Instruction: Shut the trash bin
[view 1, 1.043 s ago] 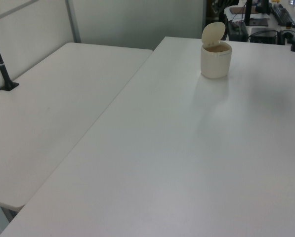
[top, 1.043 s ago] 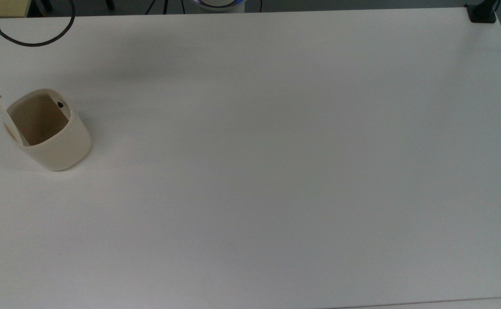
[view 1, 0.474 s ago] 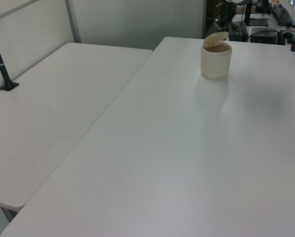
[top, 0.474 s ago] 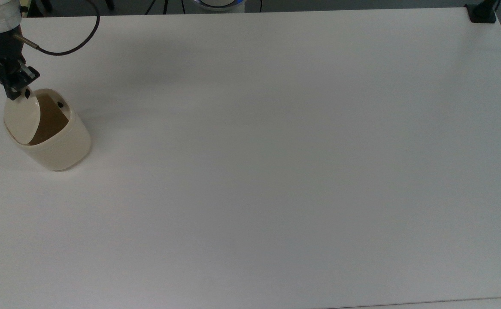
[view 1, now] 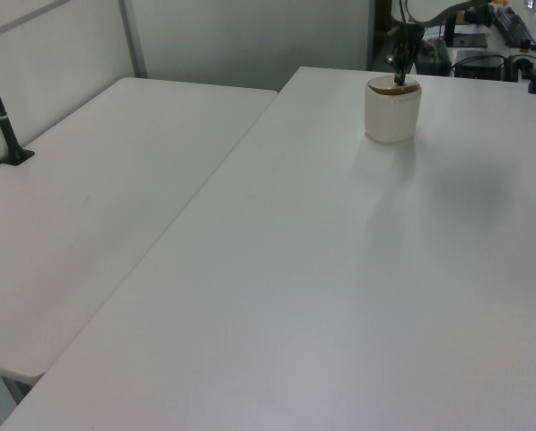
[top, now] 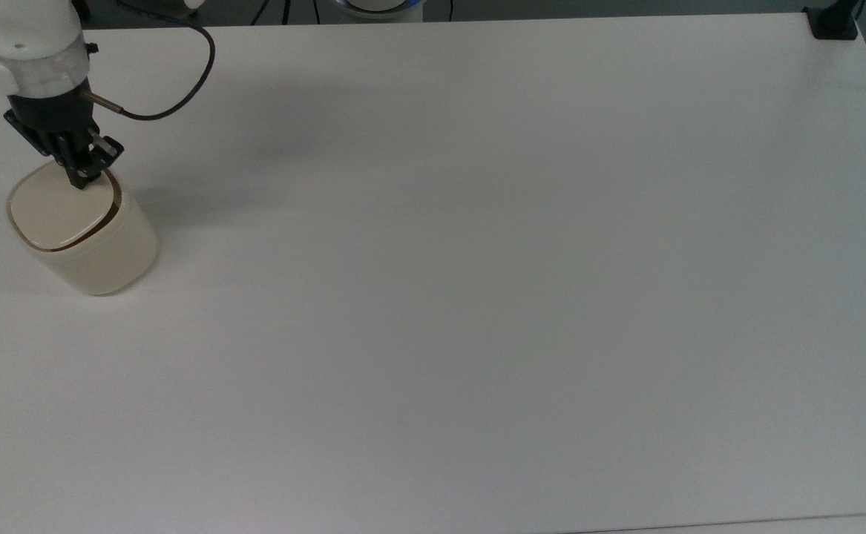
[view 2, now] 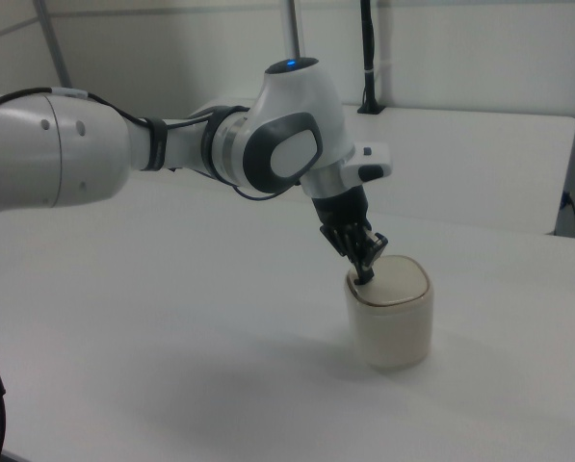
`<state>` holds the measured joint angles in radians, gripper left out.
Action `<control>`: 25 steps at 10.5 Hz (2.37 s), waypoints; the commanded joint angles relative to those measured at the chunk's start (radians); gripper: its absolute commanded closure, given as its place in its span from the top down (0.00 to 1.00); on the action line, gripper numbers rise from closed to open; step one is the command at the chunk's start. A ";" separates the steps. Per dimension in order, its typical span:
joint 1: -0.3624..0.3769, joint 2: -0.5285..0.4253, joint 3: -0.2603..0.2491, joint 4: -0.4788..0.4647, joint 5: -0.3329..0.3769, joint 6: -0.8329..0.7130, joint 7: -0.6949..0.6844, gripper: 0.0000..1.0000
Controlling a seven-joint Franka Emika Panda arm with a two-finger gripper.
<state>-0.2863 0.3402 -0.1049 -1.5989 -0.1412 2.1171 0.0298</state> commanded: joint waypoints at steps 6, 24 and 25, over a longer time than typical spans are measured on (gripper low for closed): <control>0.045 -0.019 -0.006 0.060 0.002 -0.115 -0.015 0.03; 0.257 -0.256 0.214 0.060 0.060 -0.477 0.047 1.00; 0.266 -0.262 0.199 0.059 0.063 -0.476 0.077 1.00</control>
<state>-0.0477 0.1215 0.1311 -1.5087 -0.0947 1.6574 0.0610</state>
